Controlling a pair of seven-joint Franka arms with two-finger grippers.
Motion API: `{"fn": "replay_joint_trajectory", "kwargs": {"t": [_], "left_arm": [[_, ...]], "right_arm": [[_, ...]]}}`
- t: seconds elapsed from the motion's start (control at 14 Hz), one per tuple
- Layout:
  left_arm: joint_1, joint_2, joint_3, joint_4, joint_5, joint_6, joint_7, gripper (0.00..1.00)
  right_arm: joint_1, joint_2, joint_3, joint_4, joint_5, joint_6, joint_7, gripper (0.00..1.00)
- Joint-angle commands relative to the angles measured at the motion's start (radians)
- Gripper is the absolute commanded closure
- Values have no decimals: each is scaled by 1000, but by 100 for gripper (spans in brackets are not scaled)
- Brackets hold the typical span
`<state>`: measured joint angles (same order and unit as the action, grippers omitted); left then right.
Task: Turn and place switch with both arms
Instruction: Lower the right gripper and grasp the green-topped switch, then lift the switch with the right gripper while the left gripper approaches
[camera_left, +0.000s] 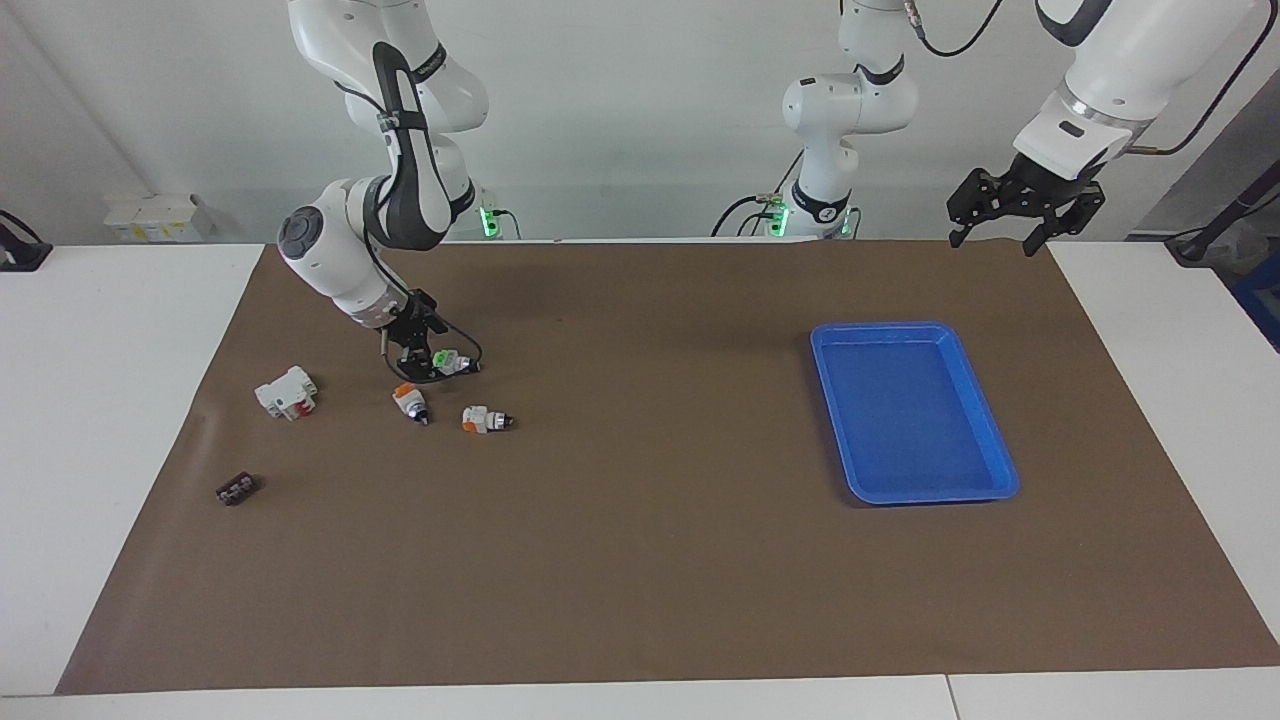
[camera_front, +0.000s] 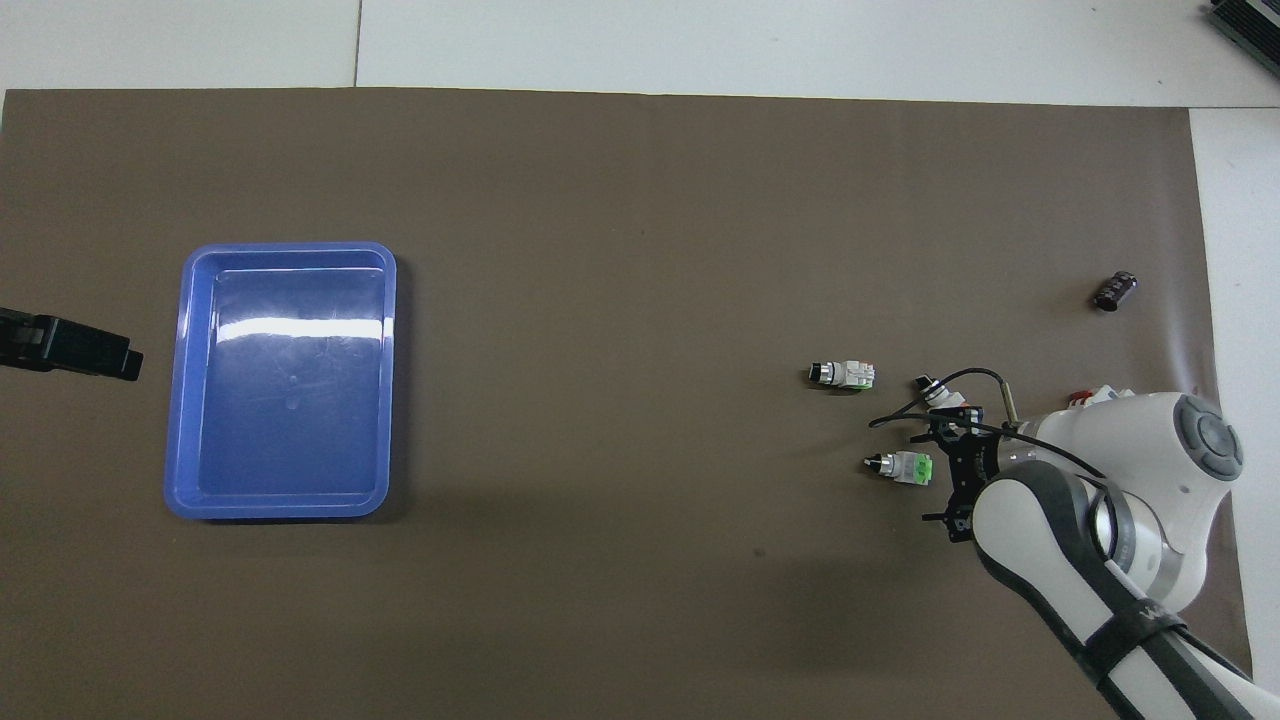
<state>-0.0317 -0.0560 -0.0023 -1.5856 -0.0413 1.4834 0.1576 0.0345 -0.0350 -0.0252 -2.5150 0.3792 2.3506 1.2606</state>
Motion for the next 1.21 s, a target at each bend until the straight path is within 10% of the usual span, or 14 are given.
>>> {"fn": "replay_joint_trajectory", "kwargs": {"t": [0.0,0.14,0.36,0.93,1.14], "left_arm": [[-4,-25,-1,-25,9,5,-15,0],[-4,-24,-1,-24,9,11,-13,0],[-4,-13,-1,-4,3,29,-13,0],[-4,-19,-36,-1,-31,12,-21,13],[-4,-16,-51,13,-87,-8,-101,38]], "right_arm": [[-1,-25,7,-34,53,38,-36,0],[-1,-25,7,-39,58,38,-49,27],[-1,-26,7,-44,110,36,-67,100],[-56,-43,1,160,173,-365,-368,100],[-42,-37,4,232,282,-459,-371,100]]}}
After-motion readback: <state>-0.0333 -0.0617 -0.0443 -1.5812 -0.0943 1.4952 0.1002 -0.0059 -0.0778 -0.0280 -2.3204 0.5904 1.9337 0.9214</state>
